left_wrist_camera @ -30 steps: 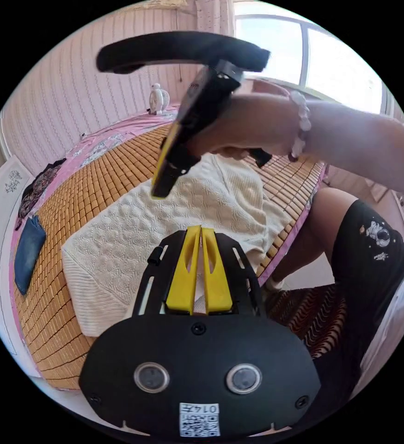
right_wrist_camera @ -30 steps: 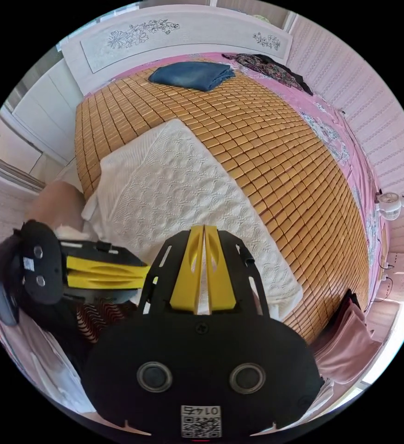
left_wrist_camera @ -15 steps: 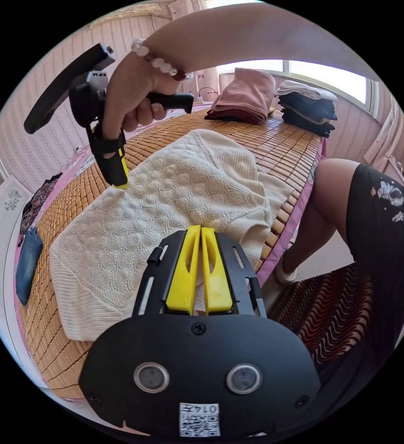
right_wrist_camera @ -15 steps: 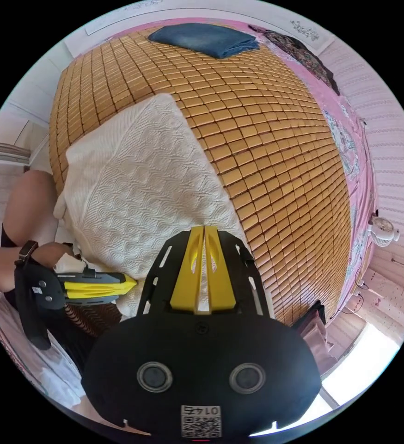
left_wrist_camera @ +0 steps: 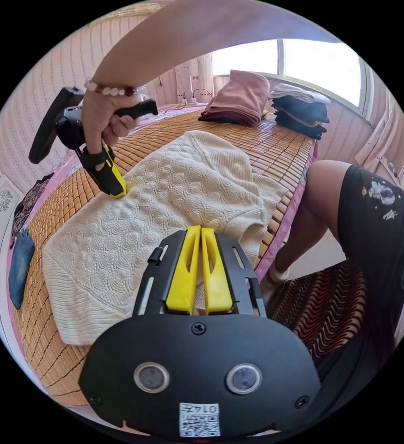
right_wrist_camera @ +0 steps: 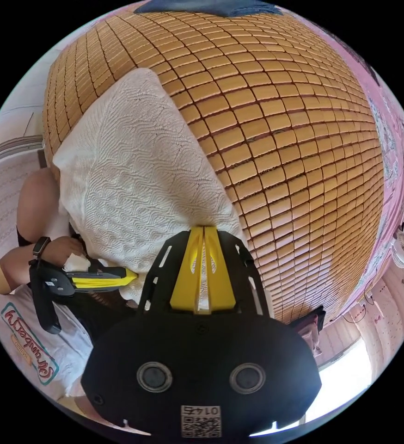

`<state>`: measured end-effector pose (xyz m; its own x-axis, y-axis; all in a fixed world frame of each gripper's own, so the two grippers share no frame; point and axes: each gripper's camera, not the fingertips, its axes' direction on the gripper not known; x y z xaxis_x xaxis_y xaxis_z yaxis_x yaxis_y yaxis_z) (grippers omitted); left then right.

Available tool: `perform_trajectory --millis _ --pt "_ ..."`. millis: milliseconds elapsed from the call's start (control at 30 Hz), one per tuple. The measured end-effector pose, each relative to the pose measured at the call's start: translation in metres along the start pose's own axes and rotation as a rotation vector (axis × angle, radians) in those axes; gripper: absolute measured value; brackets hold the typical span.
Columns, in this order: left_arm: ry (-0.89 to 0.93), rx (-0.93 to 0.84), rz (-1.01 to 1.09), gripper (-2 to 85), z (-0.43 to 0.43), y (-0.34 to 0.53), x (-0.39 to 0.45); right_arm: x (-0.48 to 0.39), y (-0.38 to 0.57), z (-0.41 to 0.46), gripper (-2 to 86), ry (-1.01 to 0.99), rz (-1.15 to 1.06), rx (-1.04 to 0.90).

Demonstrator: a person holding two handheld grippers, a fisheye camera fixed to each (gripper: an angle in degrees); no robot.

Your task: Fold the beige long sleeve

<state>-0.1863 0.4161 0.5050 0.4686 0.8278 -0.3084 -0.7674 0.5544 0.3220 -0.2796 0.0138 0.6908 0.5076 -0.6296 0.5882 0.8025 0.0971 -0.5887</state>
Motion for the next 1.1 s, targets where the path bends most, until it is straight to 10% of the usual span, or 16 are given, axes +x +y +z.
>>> perform_trajectory --millis 267,533,800,1100 --pt "0.014 0.09 0.046 -0.7 -0.013 0.016 0.008 0.018 0.2 0.027 -0.4 -0.194 0.233 0.491" --pt "0.129 0.21 0.064 11.9 -0.016 0.005 0.033 -0.013 0.369 0.133 10.4 -0.359 0.661 0.513" --pt "0.171 0.063 0.103 20.7 0.044 -0.04 0.063 0.002 0.439 0.167 1.5 -0.583 0.716 0.727" --pt "-0.043 -0.048 0.041 1.9 0.071 -0.064 0.066 0.002 0.514 0.17 0.4 -0.663 0.621 0.909"
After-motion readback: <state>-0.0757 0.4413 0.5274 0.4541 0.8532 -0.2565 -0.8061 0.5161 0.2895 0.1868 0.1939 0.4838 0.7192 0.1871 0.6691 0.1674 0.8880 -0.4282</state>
